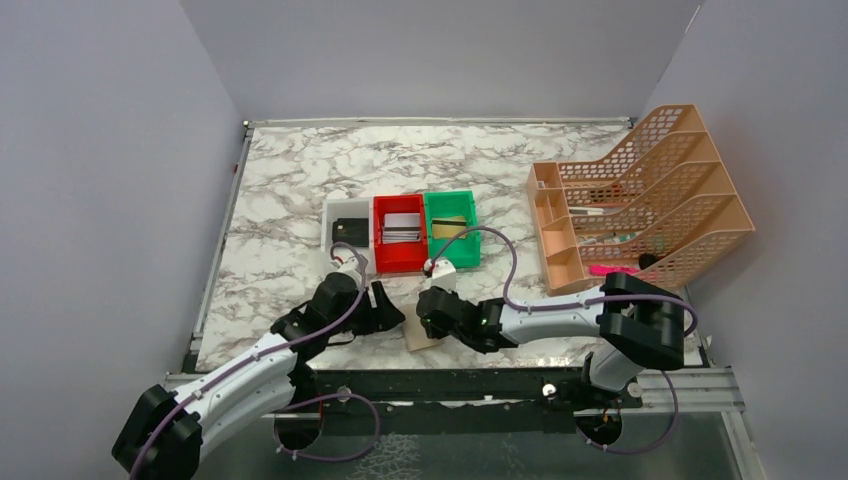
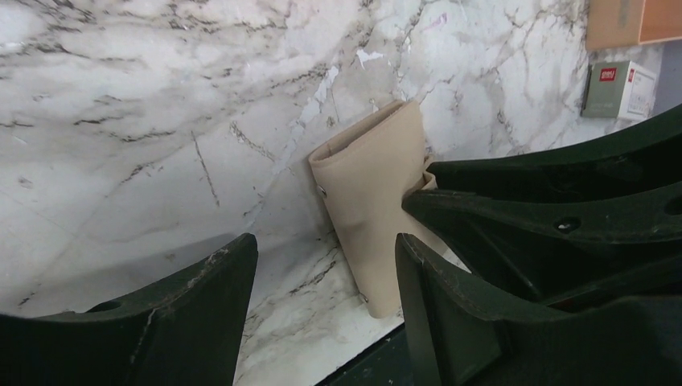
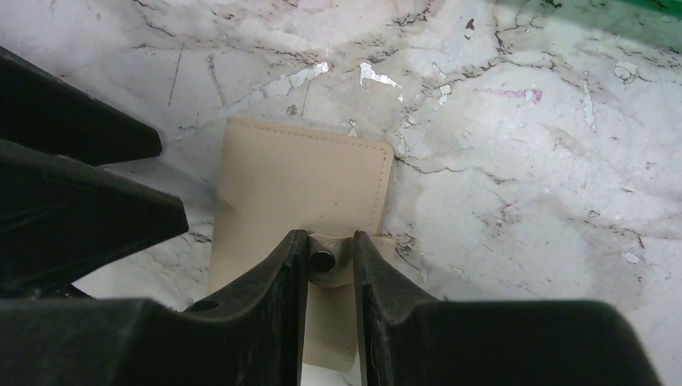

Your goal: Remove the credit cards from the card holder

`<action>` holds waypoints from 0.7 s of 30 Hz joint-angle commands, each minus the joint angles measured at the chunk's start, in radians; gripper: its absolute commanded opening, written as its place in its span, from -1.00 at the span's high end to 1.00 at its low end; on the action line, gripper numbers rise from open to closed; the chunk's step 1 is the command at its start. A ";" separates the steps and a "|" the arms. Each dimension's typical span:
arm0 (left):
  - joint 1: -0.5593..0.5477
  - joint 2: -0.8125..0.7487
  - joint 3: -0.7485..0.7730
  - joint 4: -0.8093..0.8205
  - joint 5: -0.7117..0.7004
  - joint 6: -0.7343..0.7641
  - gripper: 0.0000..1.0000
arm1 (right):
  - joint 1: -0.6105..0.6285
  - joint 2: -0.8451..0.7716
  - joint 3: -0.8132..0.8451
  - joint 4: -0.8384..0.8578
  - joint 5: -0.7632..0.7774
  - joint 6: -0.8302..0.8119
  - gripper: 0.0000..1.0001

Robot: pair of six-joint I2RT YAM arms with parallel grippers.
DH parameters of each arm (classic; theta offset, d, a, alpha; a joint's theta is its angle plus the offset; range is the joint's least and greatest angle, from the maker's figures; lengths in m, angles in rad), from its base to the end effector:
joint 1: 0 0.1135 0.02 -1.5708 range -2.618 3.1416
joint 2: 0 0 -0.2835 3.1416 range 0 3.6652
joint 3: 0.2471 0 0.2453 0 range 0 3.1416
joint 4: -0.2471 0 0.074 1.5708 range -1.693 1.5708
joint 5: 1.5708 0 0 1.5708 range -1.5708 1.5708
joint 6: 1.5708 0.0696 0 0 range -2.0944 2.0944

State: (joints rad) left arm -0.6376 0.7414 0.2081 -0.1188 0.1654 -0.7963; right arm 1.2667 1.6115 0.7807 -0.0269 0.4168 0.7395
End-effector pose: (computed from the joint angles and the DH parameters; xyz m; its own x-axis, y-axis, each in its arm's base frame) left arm 0.1214 -0.1042 0.1491 -0.8359 -0.2582 -0.4844 0.1356 0.7580 -0.6380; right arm 0.1246 0.3029 0.1575 -0.7018 -0.1783 -0.6897 -0.4333 0.8753 0.2146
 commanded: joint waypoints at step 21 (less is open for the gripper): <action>-0.098 0.294 -0.049 0.374 -0.002 -0.051 -0.40 | 0.007 -0.021 -0.069 -0.023 -0.103 0.063 0.64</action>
State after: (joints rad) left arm -0.7055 0.9993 0.2161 0.1593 0.1665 -0.8204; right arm 1.2629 1.5963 0.7620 -0.0044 0.4072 0.7601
